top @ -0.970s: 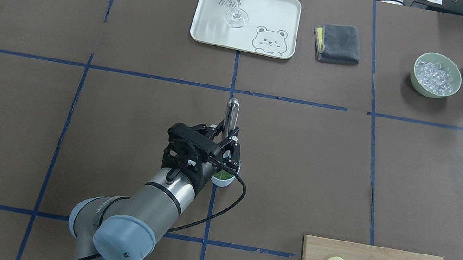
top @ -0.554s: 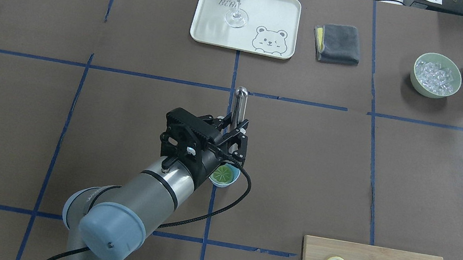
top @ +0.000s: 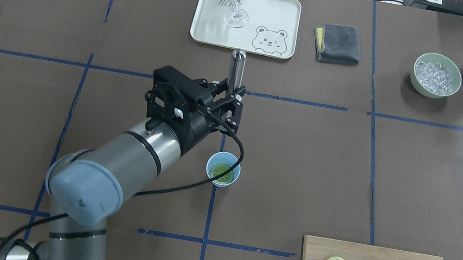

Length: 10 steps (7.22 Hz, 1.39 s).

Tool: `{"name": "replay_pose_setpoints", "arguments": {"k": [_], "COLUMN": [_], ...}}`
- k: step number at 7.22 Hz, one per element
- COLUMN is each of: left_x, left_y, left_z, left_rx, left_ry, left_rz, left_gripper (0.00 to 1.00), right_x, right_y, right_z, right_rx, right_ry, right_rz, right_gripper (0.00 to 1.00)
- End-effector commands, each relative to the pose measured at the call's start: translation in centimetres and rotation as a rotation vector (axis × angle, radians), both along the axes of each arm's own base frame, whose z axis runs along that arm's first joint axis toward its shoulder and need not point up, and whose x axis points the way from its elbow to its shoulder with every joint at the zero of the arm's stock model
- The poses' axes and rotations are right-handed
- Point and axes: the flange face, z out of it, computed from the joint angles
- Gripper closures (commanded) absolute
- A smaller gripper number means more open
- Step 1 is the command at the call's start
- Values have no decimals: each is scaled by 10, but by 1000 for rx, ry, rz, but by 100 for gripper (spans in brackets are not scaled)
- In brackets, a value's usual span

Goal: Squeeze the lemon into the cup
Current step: 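Lift the muddler out of the cup and move it back toward its spot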

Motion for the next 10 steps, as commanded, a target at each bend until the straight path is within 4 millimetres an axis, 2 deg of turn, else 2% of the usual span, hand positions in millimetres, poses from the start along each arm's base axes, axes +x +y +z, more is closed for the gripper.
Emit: {"name": "replay_pose_setpoints", "arguments": {"k": [1, 3, 4, 5, 6, 8, 9, 10], "left_x": [-54, -92, -113, -135, -146, -163, -174, -181], "left_y": [-59, -87, -103, -110, -114, -121, -127, -137], "left_z": [65, 114, 124, 145, 161, 202, 217, 240], "left_rx": [-61, -198, -310, -456, -602, -886, -999, -1135], "left_ry": [-116, -230, -299, -380, -452, -521, -506, -418], "left_rz": [108, 197, 246, 282, 299, 370, 417, 486], "left_gripper": [100, 100, 100, 100, 100, 100, 100, 100], "right_x": [4, 3, 7, 7, 7, 7, 7, 7], "right_y": [-5, -8, -6, -4, -3, 9, 10, 10], "right_z": [33, 60, 68, 73, 77, 89, 93, 96], "right_rx": [28, -12, -17, -1, 15, 45, 56, 52], "right_ry": [1, -39, -56, -59, -59, -59, -57, -59], "right_rz": [11, 32, 37, 40, 38, 36, 36, 41], "right_gripper": [0, 0, 0, 0, 0, 0, 0, 0]}}
